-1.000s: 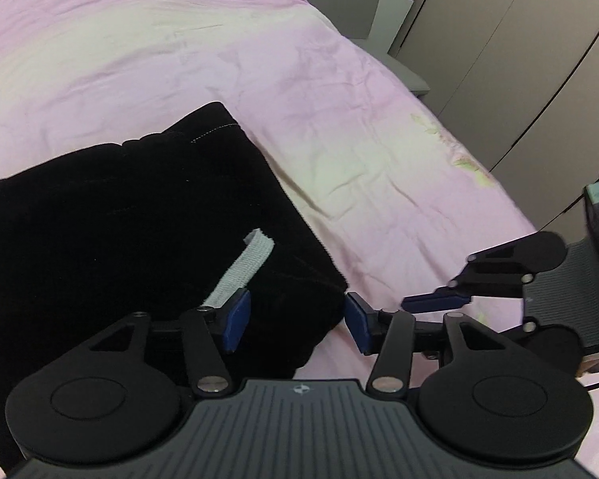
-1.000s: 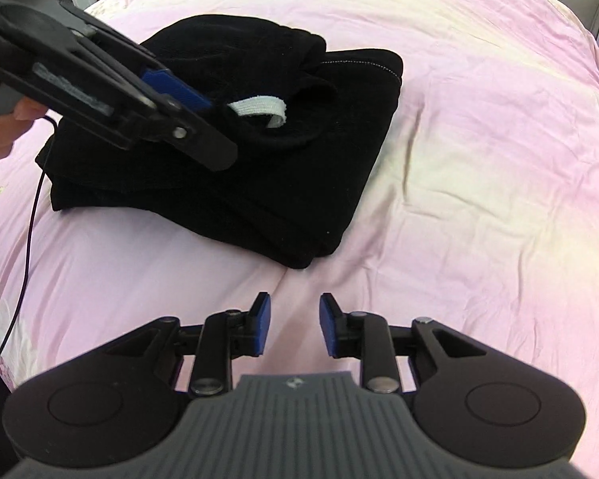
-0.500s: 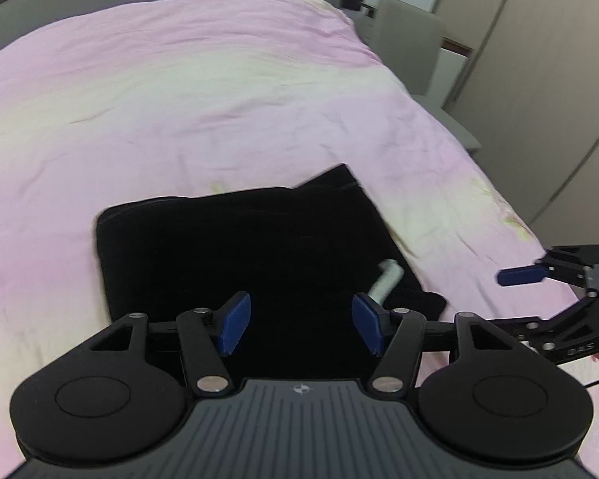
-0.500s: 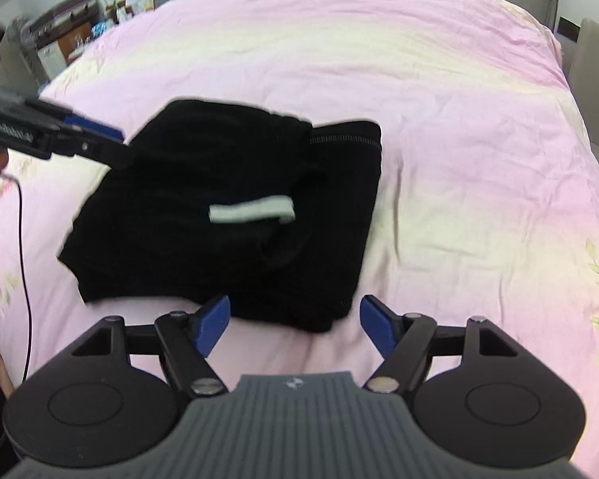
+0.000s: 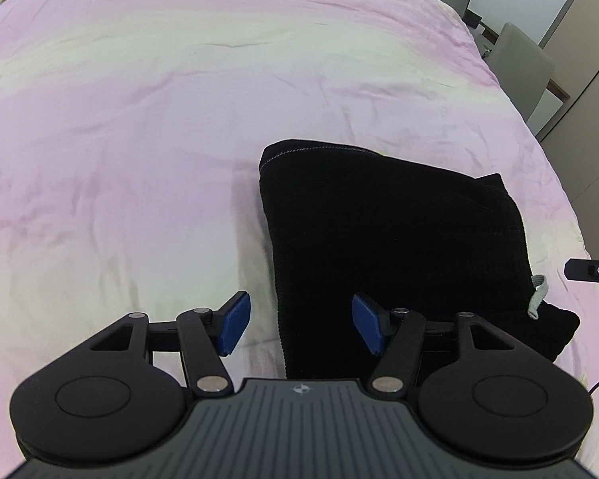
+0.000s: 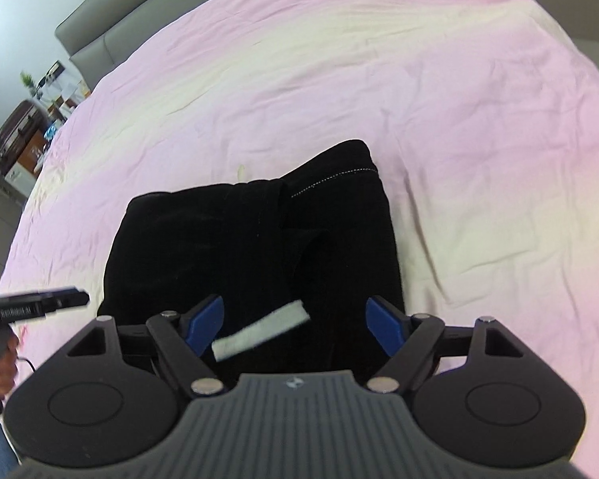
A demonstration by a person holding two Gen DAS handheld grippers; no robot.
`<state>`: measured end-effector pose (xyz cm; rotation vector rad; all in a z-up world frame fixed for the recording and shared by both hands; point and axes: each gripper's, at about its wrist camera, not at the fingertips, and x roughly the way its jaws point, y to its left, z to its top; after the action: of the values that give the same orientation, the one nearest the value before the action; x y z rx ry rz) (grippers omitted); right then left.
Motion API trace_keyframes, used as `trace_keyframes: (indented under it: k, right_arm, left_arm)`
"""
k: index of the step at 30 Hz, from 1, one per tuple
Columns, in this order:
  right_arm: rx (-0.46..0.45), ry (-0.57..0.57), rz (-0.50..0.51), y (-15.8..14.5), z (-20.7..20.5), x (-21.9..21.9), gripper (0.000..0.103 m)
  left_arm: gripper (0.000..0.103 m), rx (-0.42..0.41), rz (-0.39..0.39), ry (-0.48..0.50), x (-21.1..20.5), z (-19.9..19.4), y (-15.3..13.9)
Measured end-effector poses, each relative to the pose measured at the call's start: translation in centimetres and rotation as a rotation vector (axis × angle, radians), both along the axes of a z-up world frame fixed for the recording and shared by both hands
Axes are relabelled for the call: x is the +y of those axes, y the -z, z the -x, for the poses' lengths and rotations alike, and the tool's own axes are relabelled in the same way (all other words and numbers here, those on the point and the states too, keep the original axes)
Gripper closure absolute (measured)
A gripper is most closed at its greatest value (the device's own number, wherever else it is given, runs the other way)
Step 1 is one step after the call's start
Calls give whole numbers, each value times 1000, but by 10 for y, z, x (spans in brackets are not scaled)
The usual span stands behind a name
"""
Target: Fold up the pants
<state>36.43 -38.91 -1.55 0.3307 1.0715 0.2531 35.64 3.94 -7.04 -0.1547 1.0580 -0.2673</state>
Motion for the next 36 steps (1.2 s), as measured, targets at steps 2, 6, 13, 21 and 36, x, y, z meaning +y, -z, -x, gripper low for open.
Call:
trace_keyframes:
  k: [2,6,13,21,36]
  right_arm:
    - [24,19,-34,11,-12,3,29]
    - [58,43,-109,29,-32,10,32]
    - [95,33,-131,63,-63,39,33]
    - [-67,-121,87,16,-47,81,76]
    - [-21,19,109,26,-72,16,79]
  left_arm:
    - [34,-1,14,3,5,-2,7]
    - [34,-4,62,-16,15,-7,18]
    - [34,-1,110,-14,23,-10,29]
    - [34,-6,120,-70,24,-7,25]
    - [44,-170,112,-9,-23,-16,-6]
